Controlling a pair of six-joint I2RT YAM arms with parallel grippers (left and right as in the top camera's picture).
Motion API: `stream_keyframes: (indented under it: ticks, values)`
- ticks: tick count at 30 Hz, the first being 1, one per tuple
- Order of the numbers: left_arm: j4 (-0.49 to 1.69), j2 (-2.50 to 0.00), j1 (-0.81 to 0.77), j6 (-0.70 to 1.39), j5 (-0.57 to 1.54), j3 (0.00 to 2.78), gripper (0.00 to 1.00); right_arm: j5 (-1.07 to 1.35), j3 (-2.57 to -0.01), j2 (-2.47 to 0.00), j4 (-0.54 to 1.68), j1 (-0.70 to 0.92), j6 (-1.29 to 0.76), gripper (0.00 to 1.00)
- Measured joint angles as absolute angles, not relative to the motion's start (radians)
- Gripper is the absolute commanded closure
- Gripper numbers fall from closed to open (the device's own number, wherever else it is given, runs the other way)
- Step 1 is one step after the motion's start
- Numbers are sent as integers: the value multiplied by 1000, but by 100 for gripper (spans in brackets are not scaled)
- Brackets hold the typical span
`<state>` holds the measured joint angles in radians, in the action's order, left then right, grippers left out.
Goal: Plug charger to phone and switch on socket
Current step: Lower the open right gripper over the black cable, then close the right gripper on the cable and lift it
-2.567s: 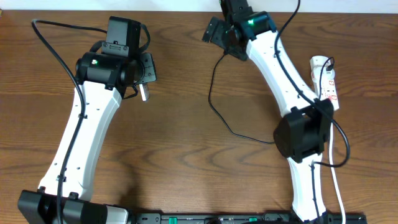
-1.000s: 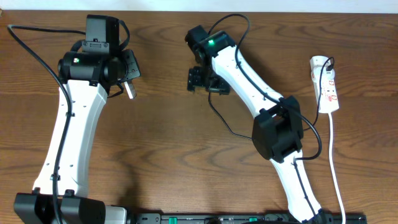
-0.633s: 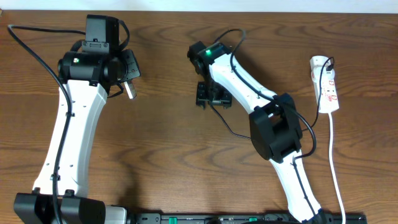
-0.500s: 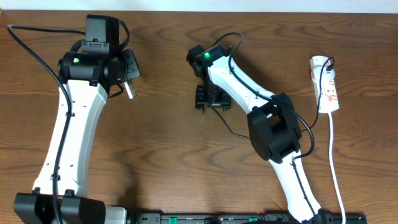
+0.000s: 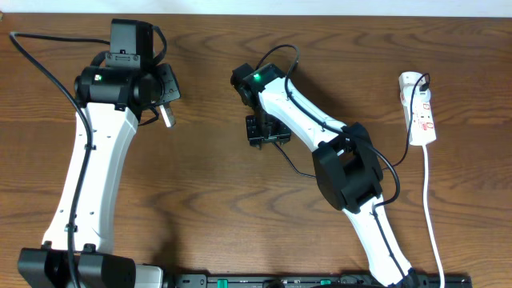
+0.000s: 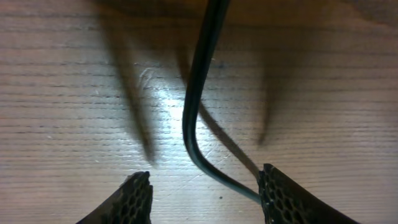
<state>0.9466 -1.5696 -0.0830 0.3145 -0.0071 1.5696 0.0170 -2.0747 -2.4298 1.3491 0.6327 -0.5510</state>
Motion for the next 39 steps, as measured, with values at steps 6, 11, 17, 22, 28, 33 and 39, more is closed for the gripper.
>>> stream_keyframes:
  ticks: [6, 11, 17, 22, 28, 33, 39]
  values:
    - [955, -1570, -83, 315, -7, 1570, 93, 4, -2030, -2430, 1338, 636, -524, 63]
    - [957, -1570, -83, 315, -7, 1570, 93, 3, -2018, -2430, 1352, 646, -511, 78]
    - [958, -1570, -83, 315, -7, 1570, 93, 4, -2009, -2430, 1404, 648, -503, 98]
    - [958, -1570, -83, 315, -7, 1570, 93, 7, -2007, -2430, 1481, 651, -486, 98]
    - [958, -1570, -83, 314, -7, 1570, 93, 11, -2007, -2430, 1574, 681, -477, 98]
    - [958, -1570, -83, 315, -7, 1570, 93, 11, -2006, -2430, 1621, 720, -461, 99]
    - [958, -1570, -83, 314, -7, 1570, 93, 10, -2005, -2419, 1688, 751, -458, 99]
